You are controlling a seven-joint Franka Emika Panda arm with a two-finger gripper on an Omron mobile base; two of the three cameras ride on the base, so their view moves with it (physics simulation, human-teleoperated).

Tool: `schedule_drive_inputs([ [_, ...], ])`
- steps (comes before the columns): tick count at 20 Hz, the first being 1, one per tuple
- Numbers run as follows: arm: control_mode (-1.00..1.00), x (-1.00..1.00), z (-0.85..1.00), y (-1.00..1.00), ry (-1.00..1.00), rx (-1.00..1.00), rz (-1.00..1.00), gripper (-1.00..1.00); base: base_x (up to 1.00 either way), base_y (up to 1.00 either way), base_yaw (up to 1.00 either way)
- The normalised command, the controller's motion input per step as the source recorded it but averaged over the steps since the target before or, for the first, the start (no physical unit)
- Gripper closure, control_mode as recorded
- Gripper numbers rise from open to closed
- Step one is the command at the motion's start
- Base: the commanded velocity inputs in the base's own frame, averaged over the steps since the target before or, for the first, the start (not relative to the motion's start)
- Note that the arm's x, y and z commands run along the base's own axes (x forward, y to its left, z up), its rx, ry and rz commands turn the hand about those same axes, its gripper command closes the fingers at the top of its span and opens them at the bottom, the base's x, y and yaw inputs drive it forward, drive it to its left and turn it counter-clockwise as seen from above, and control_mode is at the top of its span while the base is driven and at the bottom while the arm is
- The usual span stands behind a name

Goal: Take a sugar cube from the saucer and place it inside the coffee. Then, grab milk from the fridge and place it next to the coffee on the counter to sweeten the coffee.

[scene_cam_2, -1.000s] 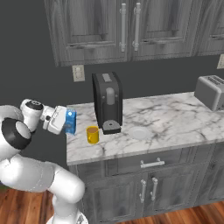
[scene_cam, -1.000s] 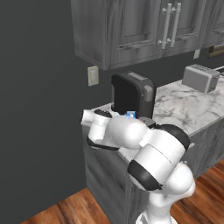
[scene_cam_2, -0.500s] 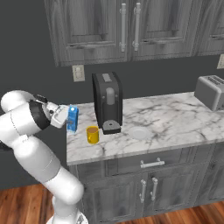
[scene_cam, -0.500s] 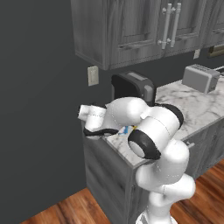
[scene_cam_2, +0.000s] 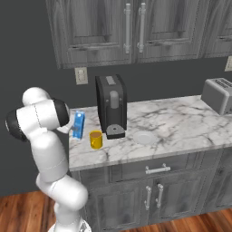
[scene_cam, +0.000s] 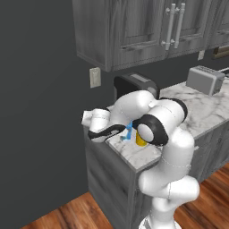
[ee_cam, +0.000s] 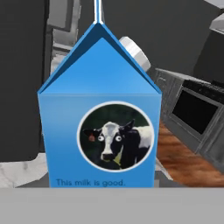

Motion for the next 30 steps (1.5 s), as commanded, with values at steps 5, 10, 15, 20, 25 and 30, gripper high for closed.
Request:
schedule_drive_inputs([
  [5,-1.0,0.0,-0.32,0.0,-0.32,-0.01,-0.06,1.0,0.0,0.0,0.0],
  [10,-1.0,-0.1,-0.5,0.06,-0.44,0.0,-0.04,1.0,0.0,0.0,0.0],
  [15,-1.0,-0.26,-0.21,0.63,-0.39,-0.01,-0.16,1.0,0.0,0.0,0.0],
  [20,-1.0,-0.32,-0.02,0.91,-0.3,-0.08,-0.3,1.0,0.0,0.0,0.0],
  [25,-1.0,-0.28,-0.13,0.86,-0.29,-0.13,-0.32,1.0,0.0,0.0,0.0],
  [30,-1.0,-0.51,-0.34,0.91,-0.41,-0.22,-0.35,1.0,0.0,0.0,0.0],
])
